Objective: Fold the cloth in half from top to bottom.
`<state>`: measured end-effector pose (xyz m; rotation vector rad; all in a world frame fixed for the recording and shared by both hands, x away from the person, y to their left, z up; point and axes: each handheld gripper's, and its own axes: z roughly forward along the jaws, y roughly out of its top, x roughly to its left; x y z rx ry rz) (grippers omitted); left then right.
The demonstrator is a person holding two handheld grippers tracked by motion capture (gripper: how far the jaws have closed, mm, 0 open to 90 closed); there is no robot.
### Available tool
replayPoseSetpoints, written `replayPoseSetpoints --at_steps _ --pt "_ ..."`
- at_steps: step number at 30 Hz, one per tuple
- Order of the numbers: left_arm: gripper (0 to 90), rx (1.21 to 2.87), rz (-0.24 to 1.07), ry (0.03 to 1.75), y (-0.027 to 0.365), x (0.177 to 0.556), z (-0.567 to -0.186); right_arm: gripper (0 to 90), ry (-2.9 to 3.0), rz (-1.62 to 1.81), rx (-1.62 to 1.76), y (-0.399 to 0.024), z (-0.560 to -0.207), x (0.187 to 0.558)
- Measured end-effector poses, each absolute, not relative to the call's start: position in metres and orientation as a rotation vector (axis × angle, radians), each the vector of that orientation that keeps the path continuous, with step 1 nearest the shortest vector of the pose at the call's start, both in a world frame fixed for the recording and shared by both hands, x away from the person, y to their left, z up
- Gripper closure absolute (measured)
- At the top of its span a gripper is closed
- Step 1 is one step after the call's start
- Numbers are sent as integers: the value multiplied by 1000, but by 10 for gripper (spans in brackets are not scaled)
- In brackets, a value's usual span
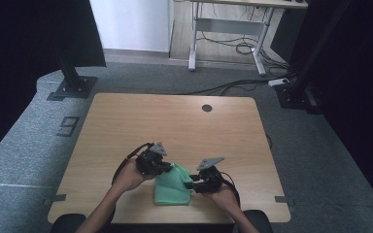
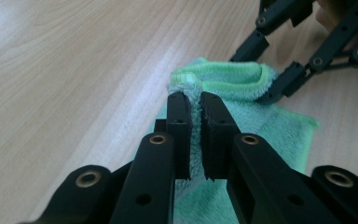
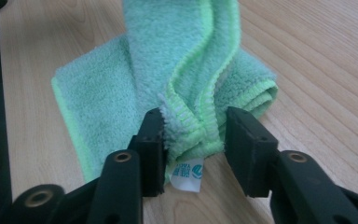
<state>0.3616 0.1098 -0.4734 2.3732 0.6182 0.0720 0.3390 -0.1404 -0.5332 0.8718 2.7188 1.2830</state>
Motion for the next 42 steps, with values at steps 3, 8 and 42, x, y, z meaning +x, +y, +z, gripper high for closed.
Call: replayPoseSetpoints --at_steps 3,8,42 --pt "813 2364 76 623 115 353 -475 533 2715 1283 870 -143 -531 338" --pt "801 2345 76 635 123 340 -481 497 2705 1289 871 -149 -527 337" --pt "285 2254 127 774 166 316 -499 309 2637 1288 958 -149 -522 343"
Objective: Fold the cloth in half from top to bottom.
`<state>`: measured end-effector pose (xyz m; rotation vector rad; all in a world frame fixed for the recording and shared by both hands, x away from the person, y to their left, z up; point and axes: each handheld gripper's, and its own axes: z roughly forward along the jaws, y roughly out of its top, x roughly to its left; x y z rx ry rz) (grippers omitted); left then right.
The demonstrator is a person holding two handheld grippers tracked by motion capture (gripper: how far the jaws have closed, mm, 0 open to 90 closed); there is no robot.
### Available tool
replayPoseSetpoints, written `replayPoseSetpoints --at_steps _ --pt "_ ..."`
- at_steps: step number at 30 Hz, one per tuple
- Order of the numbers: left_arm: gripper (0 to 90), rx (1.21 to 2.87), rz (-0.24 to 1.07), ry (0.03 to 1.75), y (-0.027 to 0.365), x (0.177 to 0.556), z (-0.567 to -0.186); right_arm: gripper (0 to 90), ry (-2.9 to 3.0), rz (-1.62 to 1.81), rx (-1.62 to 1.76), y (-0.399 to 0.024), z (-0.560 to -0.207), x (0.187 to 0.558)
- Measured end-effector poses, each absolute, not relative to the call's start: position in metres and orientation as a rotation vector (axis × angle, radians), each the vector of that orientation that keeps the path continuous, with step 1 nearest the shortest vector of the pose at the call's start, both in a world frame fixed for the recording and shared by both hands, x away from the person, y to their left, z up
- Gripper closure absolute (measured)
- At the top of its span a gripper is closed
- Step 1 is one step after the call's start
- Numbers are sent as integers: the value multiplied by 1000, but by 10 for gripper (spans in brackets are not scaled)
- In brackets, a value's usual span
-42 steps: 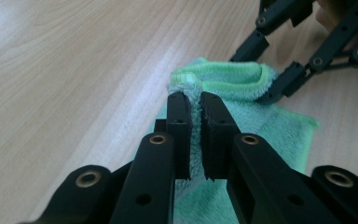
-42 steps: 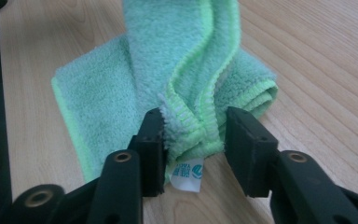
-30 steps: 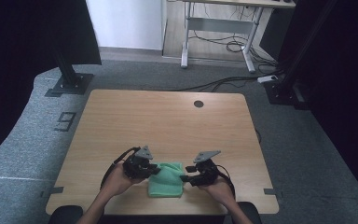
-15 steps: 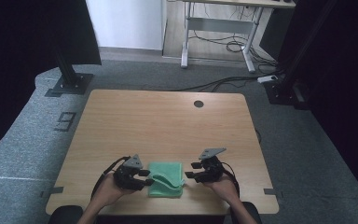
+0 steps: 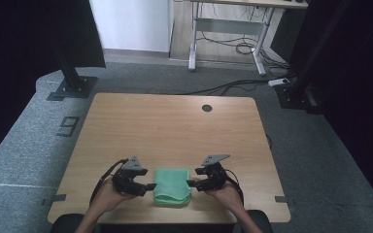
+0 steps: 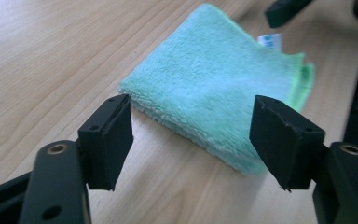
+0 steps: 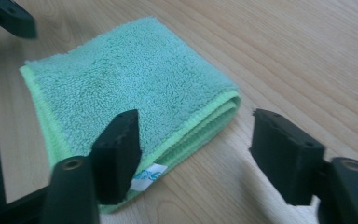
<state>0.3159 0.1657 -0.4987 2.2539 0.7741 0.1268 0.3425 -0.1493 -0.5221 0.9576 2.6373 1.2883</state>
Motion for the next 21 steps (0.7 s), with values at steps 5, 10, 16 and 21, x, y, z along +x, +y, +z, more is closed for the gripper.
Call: replayPoseSetpoints --at_steps 5,10,16,21 --pt "237 2290 131 811 157 314 -516 264 2645 1225 948 -141 -531 336" --pt "217 2325 158 832 156 308 -526 247 2659 1167 922 -135 -538 331" --pt "194 2333 209 852 156 304 -532 239 2646 1117 883 -132 -539 326" --pt "153 2336 260 853 154 304 -536 232 2631 1098 878 -132 -542 323"
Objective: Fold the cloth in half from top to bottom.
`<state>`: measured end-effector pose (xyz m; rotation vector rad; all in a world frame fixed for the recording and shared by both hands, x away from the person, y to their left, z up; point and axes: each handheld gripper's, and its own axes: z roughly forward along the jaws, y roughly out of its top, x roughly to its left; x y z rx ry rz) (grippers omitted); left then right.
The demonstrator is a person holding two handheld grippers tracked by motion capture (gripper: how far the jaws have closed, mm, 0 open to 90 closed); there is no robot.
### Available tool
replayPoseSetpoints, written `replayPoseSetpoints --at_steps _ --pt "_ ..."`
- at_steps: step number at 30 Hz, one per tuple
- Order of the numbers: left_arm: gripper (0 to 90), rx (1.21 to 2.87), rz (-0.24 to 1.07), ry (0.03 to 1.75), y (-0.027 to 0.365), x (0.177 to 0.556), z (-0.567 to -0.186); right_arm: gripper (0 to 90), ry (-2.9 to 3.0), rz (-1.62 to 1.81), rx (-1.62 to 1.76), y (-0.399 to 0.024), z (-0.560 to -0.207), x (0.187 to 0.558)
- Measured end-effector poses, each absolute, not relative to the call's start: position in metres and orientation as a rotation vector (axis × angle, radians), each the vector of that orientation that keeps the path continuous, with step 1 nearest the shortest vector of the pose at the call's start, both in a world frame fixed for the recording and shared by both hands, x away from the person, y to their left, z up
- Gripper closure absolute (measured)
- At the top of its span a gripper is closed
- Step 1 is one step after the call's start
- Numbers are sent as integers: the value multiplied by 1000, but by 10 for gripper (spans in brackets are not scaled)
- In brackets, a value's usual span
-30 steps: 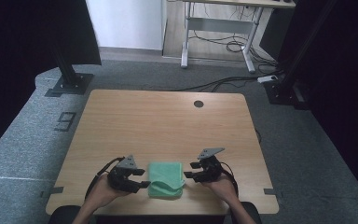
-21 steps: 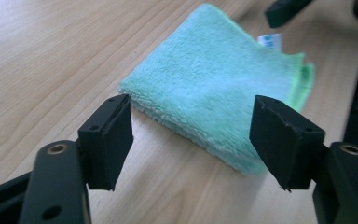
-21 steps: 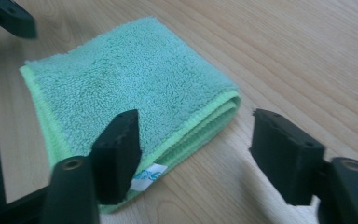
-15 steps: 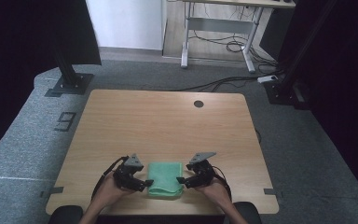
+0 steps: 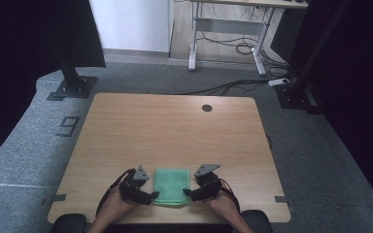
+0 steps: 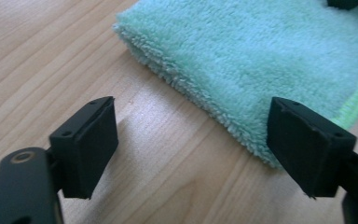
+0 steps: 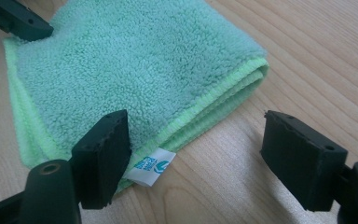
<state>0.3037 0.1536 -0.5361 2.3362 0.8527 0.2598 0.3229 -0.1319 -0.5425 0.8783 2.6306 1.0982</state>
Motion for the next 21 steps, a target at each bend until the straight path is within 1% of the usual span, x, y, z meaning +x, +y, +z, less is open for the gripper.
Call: replayPoseSetpoints --at_steps 8,21 --pt "94 2310 289 879 154 305 -541 211 2608 1096 898 -132 -546 323" --pt "59 2274 296 925 157 319 -545 204 2594 1079 906 -131 -546 329"
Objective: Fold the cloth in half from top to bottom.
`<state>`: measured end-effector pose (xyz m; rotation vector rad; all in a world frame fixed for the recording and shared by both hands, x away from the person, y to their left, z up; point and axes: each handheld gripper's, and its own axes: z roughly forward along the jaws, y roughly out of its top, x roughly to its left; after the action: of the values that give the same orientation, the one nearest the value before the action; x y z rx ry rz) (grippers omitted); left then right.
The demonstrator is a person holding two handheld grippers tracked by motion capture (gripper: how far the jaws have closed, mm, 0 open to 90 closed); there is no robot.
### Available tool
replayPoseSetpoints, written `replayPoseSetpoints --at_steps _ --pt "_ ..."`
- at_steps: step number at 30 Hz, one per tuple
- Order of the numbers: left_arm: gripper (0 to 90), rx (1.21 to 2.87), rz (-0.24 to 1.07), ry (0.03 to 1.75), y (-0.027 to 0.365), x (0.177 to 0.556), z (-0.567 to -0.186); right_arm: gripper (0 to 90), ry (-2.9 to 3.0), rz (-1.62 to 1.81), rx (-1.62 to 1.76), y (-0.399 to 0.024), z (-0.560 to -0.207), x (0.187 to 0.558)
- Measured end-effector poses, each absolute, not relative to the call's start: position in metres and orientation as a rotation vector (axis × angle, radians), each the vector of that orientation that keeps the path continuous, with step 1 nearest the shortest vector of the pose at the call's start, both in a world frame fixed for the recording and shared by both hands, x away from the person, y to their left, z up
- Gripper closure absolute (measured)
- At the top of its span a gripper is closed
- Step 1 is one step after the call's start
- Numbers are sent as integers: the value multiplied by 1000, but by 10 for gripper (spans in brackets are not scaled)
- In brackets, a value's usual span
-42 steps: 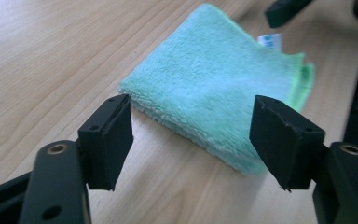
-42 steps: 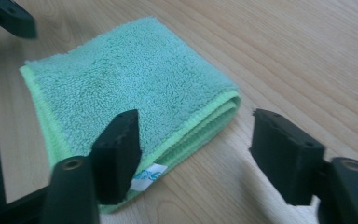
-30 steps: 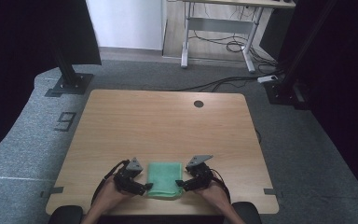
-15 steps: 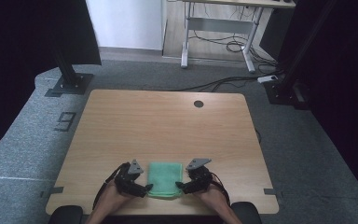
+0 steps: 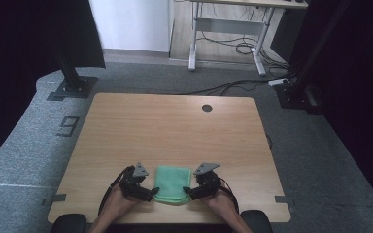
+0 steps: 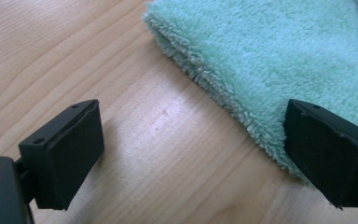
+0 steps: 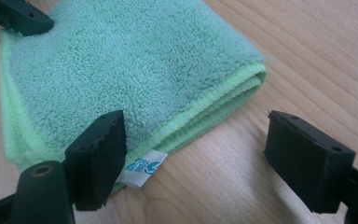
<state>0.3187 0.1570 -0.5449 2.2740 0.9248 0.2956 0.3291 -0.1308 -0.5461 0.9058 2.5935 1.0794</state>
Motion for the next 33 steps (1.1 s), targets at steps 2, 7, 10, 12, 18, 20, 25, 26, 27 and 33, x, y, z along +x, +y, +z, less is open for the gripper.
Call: replayPoseSetpoints --at_steps 2,7,10,12,18,20,25,26,27,33 --pt "58 2271 299 929 157 322 -545 204 2591 1078 908 -131 -546 331" --pt "57 2271 318 932 157 329 -545 205 2583 1074 921 -130 -546 336" --pt "57 2276 336 933 155 336 -544 206 2578 1069 932 -130 -546 340" --pt "57 2276 342 935 155 341 -544 207 2576 1067 938 -130 -546 343" --pt "57 2274 363 943 153 356 -543 210 2563 1057 958 -130 -545 359" --pt "57 2273 371 945 153 361 -543 214 2558 1052 968 -130 -545 364" --pt "58 2275 397 947 150 372 -543 218 2544 1046 994 -131 -545 378" --pt "58 2276 402 946 150 374 -542 218 2540 1044 1004 -131 -544 380" --pt "58 2274 406 947 149 376 -542 219 2539 1041 1010 -131 -544 382" --pt "58 2255 422 972 148 388 -543 226 2512 1031 1022 -131 -544 398"
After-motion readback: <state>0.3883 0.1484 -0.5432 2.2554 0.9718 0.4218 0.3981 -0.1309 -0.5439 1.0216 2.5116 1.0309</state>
